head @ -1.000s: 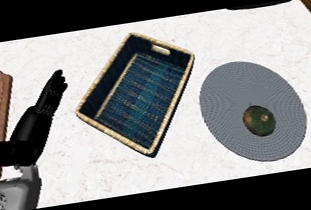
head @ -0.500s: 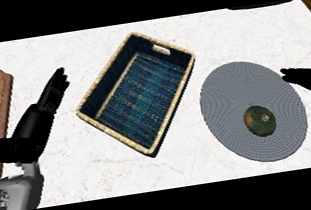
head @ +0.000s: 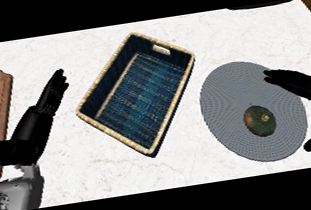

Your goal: Pick the squash from the placemat and place it in the basket

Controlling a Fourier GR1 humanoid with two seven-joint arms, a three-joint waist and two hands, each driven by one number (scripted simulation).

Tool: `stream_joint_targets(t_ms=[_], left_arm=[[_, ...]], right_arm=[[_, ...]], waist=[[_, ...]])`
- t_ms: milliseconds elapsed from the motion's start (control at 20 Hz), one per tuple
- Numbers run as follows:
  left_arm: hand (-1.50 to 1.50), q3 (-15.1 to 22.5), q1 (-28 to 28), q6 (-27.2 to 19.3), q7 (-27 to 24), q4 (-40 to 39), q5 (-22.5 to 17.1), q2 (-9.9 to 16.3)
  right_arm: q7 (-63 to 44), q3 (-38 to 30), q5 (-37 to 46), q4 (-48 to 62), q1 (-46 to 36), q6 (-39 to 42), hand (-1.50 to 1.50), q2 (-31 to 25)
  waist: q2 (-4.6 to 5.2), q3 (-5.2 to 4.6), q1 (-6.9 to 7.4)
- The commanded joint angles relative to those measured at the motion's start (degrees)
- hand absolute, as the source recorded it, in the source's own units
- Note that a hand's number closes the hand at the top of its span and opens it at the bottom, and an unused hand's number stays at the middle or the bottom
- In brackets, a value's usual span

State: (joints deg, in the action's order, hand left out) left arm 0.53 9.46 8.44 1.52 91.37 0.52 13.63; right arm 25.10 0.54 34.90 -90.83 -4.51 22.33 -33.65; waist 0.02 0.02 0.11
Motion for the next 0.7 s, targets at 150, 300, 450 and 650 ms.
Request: stream_joint_targets(t_ms=[150,300,450,650], left_arm=[[0.0,-1.32,2.55,1.49,2.04,-1.46,0.63,-1.06],[0.0,-4.17,2.21,3.76,2.74,0.02,-1.39,0.33],[0.0,-2.5,-2.65,3.31,0.88,3.54,0.54,-1.4],[0.0,-2.2,3.17,2.12,1.19,-2.56,3.02,-2.38]], right_arm=[[2.56,-2.77,-0.76,-2.95,0.88,4.57,-1.5,1.98],[1.73,-1.92,1.49,-3.64,0.8,4.76,-1.5,4.42],[2.88,-2.27,5.02,-1.19,0.88,3.57,-1.5,4.87],[0.1,-1.6,8.03,-2.91,-0.07,3.71,-1.5,6.18]], waist=[[-0.04,-0.03,-0.3],[-0.04,-0.03,-0.18],[-0.04,-0.02,-0.03],[0.0,-0.03,-0.16]])
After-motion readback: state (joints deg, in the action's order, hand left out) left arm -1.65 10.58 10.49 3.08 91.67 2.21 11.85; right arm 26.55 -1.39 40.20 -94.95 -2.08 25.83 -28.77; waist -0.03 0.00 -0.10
